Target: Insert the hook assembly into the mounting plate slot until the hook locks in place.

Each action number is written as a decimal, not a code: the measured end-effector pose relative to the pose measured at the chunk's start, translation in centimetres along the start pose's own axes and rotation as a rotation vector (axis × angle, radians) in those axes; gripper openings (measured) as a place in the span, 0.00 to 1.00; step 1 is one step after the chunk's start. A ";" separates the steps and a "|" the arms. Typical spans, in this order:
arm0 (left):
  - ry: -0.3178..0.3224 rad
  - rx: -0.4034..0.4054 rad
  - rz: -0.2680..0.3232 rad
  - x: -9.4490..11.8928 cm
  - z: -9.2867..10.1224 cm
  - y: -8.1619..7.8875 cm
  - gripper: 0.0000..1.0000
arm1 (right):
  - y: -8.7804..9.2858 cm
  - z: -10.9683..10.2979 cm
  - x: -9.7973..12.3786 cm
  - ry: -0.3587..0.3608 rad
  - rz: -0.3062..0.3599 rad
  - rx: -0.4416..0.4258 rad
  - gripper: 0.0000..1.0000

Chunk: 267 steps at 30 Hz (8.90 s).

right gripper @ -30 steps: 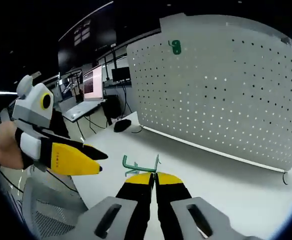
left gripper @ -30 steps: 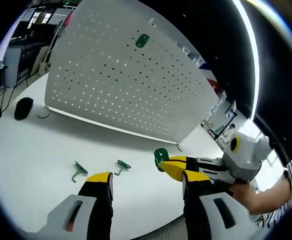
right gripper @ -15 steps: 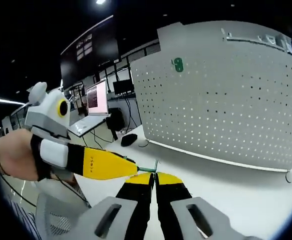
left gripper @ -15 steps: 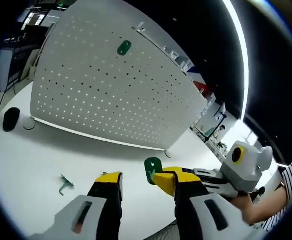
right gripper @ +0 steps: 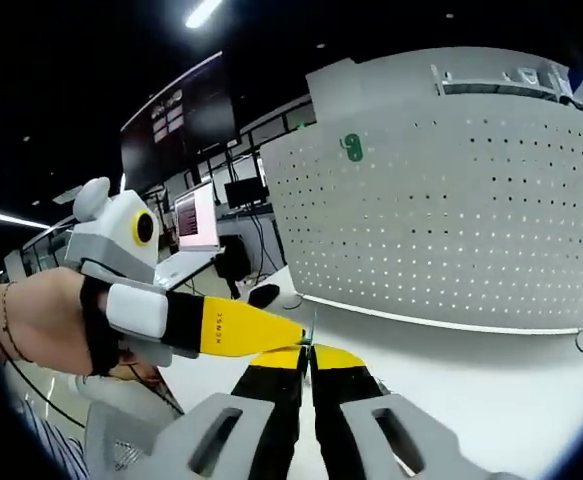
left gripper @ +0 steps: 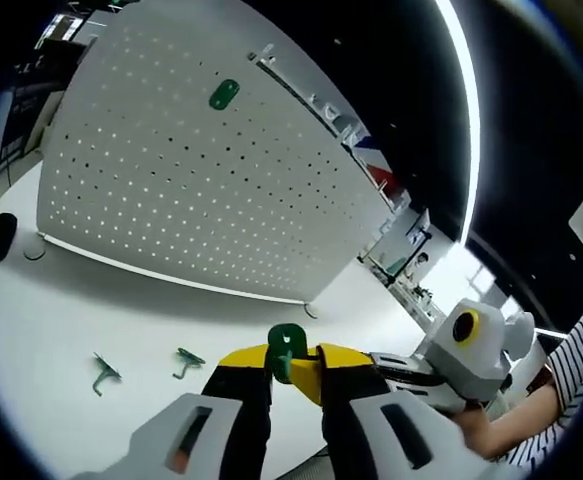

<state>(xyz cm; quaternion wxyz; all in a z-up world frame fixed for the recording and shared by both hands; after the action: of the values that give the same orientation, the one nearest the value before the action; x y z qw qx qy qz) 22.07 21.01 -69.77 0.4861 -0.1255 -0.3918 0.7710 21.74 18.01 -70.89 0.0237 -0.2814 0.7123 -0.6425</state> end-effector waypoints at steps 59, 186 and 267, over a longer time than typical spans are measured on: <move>-0.118 -0.089 0.068 1.0 -1.8 -2.7 0.01 | 0.3 -0.9 0.4 -0.069 -0.053 0.148 0.24; -0.605 -0.757 0.593 -2.7 -8.5 -25.8 0.01 | 9.4 8.1 6.7 0.255 -0.176 0.242 0.69; -0.585 -0.746 0.528 -2.3 -8.6 -25.9 0.05 | 10.0 7.9 6.6 0.236 -0.214 0.271 0.64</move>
<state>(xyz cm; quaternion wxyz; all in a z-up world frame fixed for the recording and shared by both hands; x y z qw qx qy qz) 45.00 28.92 -57.07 0.0689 -0.1638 -0.7130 0.6783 15.58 8.18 -79.39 -0.0909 -0.2724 0.5831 -0.7600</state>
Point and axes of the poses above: the point that each gripper's makers call its tool centre point, and the gripper's own axes: x roughly backward along the fingers, z roughly to its right, y roughly out of its underside, the point moved 2 cm from there along x, roughly backward along the fingers, and after that the axes turned 8 degrees about y, right-handed, at the moved point
